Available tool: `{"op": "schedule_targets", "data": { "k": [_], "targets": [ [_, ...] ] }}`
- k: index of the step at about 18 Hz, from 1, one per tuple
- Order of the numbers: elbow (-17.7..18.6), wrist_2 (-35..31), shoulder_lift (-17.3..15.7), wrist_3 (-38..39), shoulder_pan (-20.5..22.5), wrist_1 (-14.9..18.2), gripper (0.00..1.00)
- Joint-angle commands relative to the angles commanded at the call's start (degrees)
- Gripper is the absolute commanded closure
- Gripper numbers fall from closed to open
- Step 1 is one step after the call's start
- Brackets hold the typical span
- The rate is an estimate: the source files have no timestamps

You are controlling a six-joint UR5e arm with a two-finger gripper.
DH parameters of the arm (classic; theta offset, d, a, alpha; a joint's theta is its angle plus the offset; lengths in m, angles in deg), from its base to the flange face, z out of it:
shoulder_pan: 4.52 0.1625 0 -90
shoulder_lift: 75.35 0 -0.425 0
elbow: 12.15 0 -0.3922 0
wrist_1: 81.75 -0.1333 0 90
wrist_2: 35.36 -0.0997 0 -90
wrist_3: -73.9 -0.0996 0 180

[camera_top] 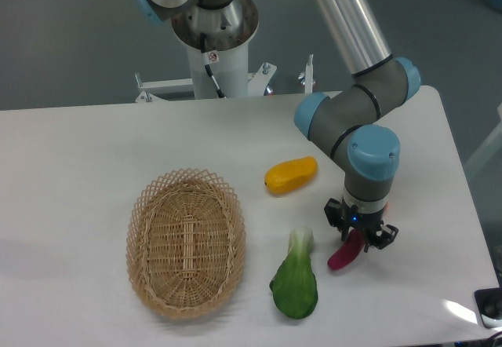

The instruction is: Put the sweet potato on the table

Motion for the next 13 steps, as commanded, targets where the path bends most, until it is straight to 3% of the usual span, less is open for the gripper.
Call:
{"op": "schedule_targets", "data": {
  "k": [10, 13],
  "targets": [
    [-5.2, 0.0, -3.6, -0.8, 0.1, 0.4, 0.00],
    [-6.4, 0.1, -6.8, -0.9, 0.8, 0.5, 0.00]
  ]
}}
